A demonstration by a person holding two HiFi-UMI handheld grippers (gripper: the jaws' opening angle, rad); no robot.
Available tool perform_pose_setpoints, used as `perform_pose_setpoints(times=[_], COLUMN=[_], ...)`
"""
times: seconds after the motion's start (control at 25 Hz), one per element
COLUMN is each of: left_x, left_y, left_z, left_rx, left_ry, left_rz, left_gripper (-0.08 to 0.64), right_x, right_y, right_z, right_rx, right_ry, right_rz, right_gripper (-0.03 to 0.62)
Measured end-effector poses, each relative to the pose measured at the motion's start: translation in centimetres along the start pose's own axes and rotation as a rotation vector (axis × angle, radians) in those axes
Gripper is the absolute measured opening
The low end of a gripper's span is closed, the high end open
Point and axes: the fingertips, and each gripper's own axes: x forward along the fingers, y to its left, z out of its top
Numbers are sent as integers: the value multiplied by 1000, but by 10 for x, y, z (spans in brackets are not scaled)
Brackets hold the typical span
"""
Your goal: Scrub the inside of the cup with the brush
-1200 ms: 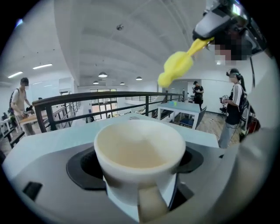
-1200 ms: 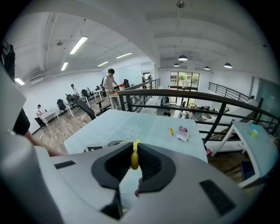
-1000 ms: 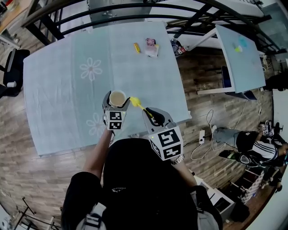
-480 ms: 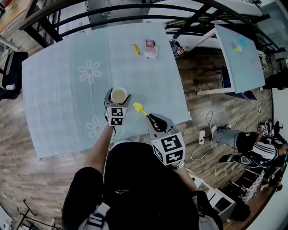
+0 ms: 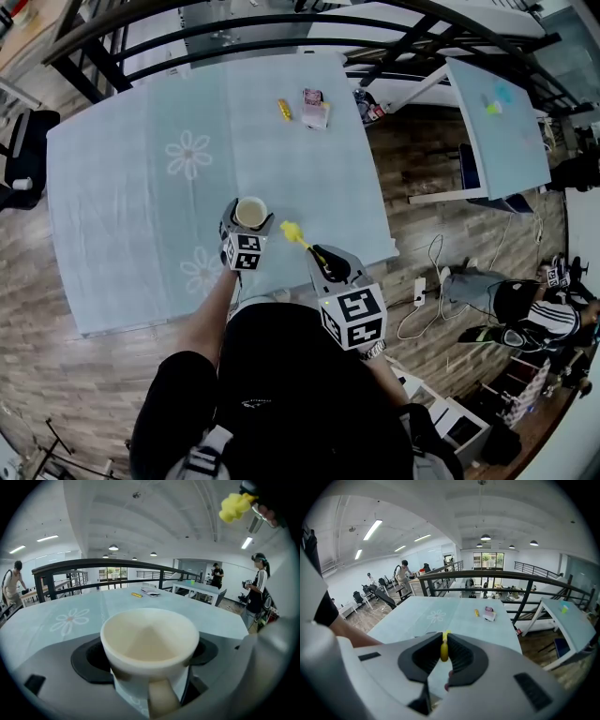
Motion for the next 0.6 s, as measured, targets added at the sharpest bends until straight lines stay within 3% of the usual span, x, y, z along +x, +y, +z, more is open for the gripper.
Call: perform_pose_setpoints(times=[0.6], left_x=[-2], left_y=[-1], left_z=[-11], left_rx=[36], left_ry=[11], left_rz=[-35], left_gripper=[430], right_x=[6], right_y=[10], right_z=[0], right_rx=[-25], right_ry=[0], right_rz=[29], right_gripper=[39])
